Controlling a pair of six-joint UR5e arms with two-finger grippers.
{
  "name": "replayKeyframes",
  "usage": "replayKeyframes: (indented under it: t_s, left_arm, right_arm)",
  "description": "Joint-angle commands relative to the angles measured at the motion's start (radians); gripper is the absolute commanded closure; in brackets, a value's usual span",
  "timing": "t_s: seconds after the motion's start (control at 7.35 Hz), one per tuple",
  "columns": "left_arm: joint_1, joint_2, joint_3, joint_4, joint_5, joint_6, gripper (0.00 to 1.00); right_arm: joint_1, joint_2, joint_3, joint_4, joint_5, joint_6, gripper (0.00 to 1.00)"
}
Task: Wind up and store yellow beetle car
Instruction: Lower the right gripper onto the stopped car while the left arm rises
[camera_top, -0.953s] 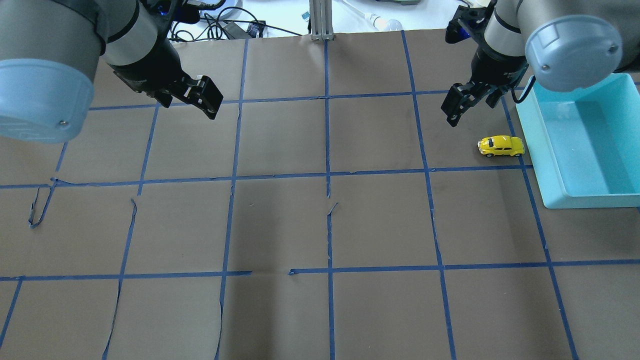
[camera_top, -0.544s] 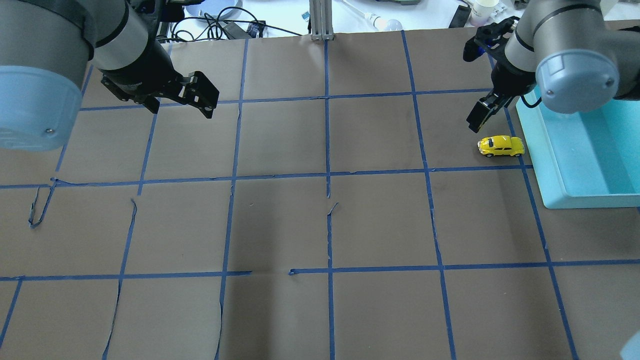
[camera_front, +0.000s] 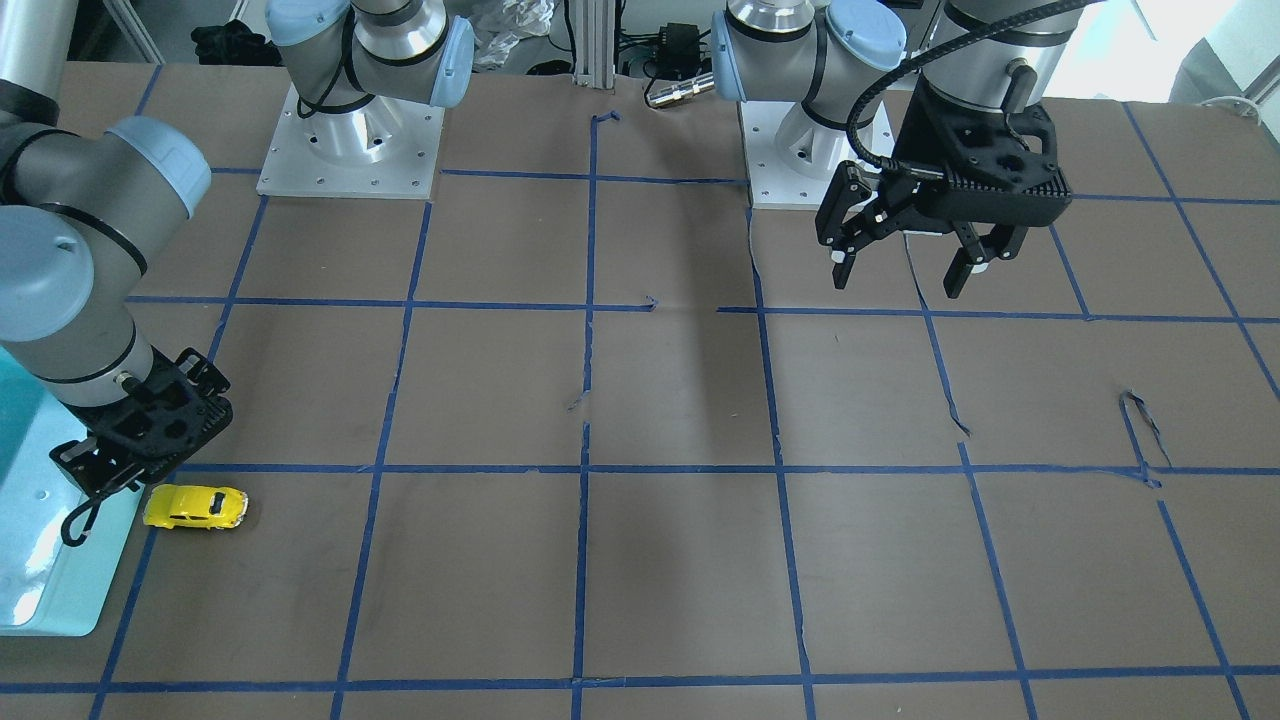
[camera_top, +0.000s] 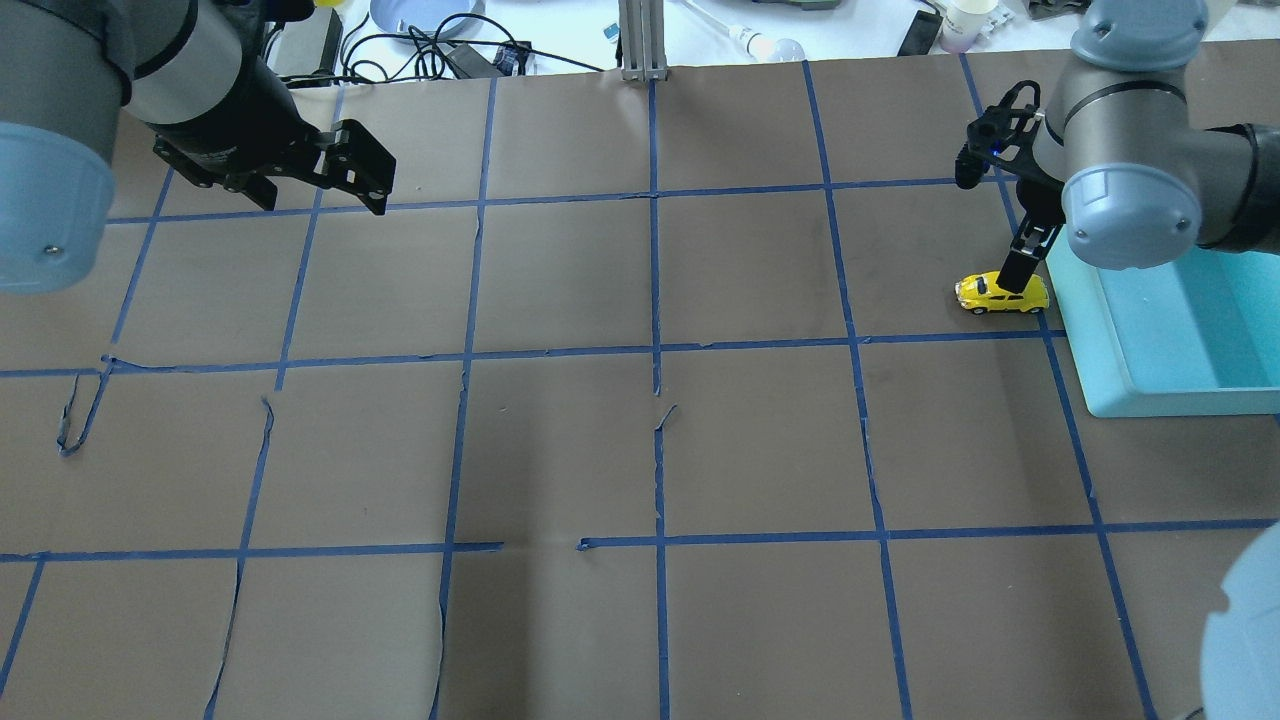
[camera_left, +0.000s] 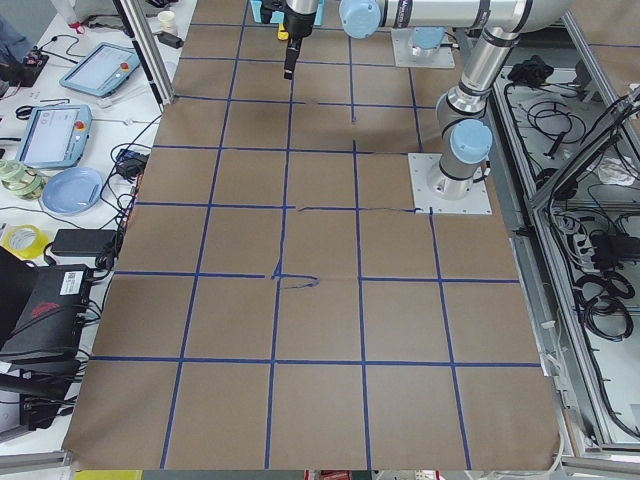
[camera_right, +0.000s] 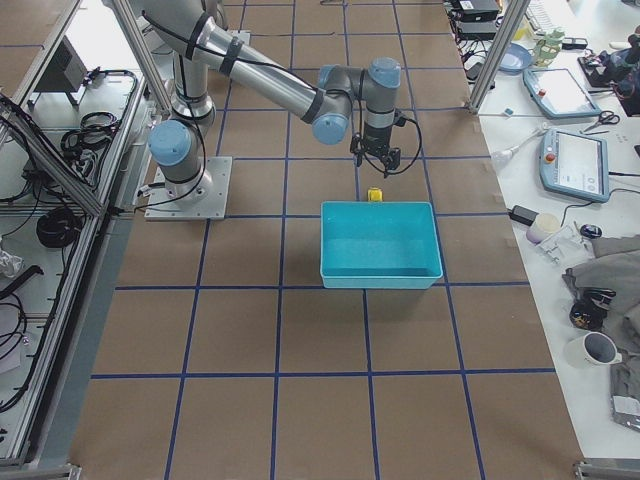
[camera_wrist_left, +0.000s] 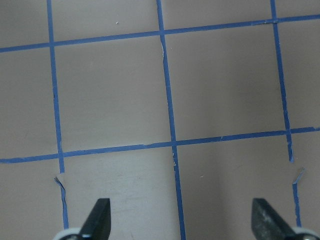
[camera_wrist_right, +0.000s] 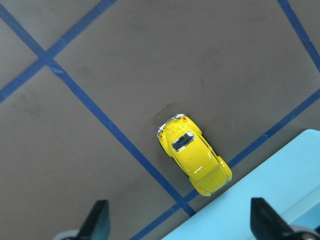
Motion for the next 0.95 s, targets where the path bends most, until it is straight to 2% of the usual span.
replayKeyframes:
  t_s: [0.0,0.27,0.54,0.82]
  left_arm:
    - [-0.002,-0.002,0.004,-0.007,0.003,-0.041,0.00]
    - [0.003,-0.022,0.032,-0.068,0.001,-0.055,0.00]
    - [0.004,-0.031,0.060,-0.111,0.001,-0.060,0.00]
    - [0.004,-0.030,0.056,-0.111,0.000,-0.060,0.00]
  right_arm:
    - [-0.004,0.044,-0.026,-0.053,-0.004,-0.142,0.00]
    - [-0.004,0.116,-0.057,-0.079,0.110,-0.236,0.00]
    - [-0.004,0.165,-0.064,-0.080,0.114,-0.244,0.00]
    - [-0.047,0.167,-0.057,-0.069,0.111,-0.301,0.00]
